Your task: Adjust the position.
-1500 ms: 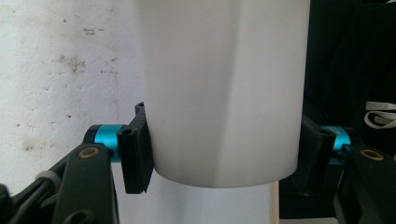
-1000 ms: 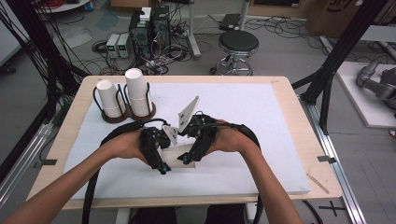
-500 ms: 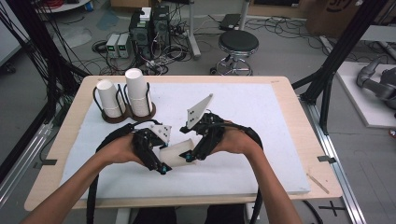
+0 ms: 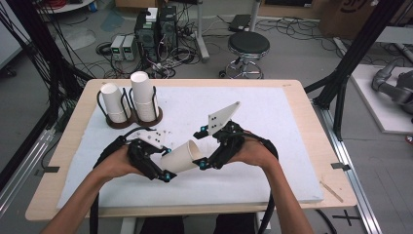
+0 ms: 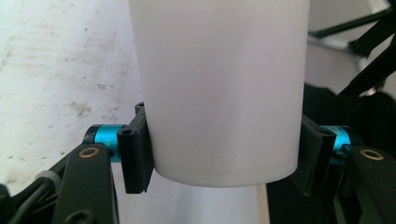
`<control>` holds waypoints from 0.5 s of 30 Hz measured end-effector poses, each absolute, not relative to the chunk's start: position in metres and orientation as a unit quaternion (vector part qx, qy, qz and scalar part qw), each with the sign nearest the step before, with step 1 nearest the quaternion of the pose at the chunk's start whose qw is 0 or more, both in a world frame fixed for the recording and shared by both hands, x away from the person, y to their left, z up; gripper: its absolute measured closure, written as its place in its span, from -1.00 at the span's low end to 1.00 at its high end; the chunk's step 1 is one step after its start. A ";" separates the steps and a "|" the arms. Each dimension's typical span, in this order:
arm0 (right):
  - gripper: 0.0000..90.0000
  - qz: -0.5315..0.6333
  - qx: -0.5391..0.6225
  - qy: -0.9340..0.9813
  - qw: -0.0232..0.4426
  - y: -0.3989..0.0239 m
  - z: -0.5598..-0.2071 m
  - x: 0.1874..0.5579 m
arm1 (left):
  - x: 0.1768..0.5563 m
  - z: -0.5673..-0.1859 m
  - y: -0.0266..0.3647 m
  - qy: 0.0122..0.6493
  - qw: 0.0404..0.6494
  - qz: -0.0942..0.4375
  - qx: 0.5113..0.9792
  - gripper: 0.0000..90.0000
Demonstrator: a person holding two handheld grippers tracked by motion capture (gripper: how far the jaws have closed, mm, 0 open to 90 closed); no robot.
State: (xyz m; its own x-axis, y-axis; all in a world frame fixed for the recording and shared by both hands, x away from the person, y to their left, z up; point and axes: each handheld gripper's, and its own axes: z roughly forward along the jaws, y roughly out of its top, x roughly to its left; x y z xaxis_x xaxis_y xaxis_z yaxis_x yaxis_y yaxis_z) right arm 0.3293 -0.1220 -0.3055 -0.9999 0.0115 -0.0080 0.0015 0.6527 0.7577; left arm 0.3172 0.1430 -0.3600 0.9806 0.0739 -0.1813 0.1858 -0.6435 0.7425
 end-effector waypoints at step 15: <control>-0.62 0.470 0.016 0.882 0.007 -0.138 -0.318 0.324 | 0.313 -0.377 0.157 0.066 0.518 -0.051 0.852 -0.22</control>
